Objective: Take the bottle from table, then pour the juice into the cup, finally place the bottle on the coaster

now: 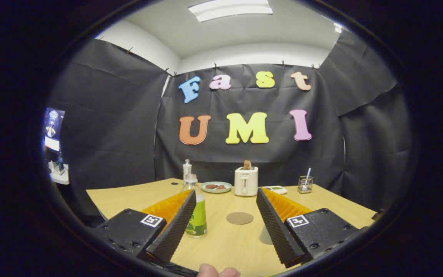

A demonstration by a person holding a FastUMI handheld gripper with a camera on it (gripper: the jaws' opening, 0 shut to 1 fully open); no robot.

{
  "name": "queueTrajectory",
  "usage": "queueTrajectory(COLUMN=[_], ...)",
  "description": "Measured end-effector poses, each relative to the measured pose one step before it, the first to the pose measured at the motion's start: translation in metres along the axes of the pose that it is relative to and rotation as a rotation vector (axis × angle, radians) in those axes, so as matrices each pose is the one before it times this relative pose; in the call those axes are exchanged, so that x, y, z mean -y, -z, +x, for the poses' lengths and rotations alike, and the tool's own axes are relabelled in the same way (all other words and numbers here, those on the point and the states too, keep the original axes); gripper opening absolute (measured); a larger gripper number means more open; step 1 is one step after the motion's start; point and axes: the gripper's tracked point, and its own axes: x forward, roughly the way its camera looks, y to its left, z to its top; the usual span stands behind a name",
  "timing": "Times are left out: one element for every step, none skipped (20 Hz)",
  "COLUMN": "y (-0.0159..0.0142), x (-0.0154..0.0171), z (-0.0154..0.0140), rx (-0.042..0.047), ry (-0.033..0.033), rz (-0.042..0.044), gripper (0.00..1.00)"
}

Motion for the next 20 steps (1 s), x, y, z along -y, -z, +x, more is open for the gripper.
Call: queueTrajectory(y=[0.00033, 0.00053, 0.00093, 0.00057, 0.00011, 0.00113, -0.00048, 0.00044, -0.00101, -0.00143, -0.0013, 0.00272, 0.00024, -0.00046, 0.00009, 0.00176, 0.00038, 0.00197, 0.00067, 0.00018], x=[-0.00009, 0.00023, 0.00054, 0.00035, 0.00136, 0.00097, -0.00043, 0.00008, -0.00123, -0.00212, -0.00136, -0.0001, 0.00046, -0.00001, 0.00062, 0.00173, 0.00141, 0.00113, 0.00112, -0.00083], z=[0.00077, -0.00013, -0.00033, -0.00087, -0.0003, -0.00129, -0.00051, -0.00044, -0.00092, -0.00139, -0.00053, 0.00022, -0.00109, -0.00152, -0.0015, -0.00071, -0.00119, -0.00037, -0.00089, -0.00041], rx=[-0.00294, 0.00085, -0.00195, -0.00338, -0.00253, -0.00322, -0.00183, -0.00239, -0.00021, 0.00533, -0.00392, -0.00577, -0.00476, -0.00187, -0.00354, -0.00621, -0.00586, -0.00828, -0.00987, -0.00723], ry=[0.00059, 0.00078, 0.00235, 0.00422, 0.00536, 0.00378, 0.00381, 0.00648, 0.00345, 0.00383, 0.00096, 0.00451, 0.00649, 0.00555, 0.0074, 0.01156, 0.01294, 0.01416, 0.01806, 0.00982], rz=[0.00643, 0.00494, 0.00097, -0.00394, -0.00443, -0.00051, 0.00321, 0.00476, 0.00035, -0.0064, -0.00088, 0.00671, 0.00803, 0.00472, 0.00358, 0.0021, 0.00083, -0.00148, -0.00383, -0.00151], gripper=[1.0, 1.0, 1.0, 1.0, 1.0, 1.0, 1.0, 1.0, 1.0, 1.0, 1.0, 1.0, 1.0, 1.0, 1.0, 1.0, 1.0, 1.0, 1.0, 1.0])
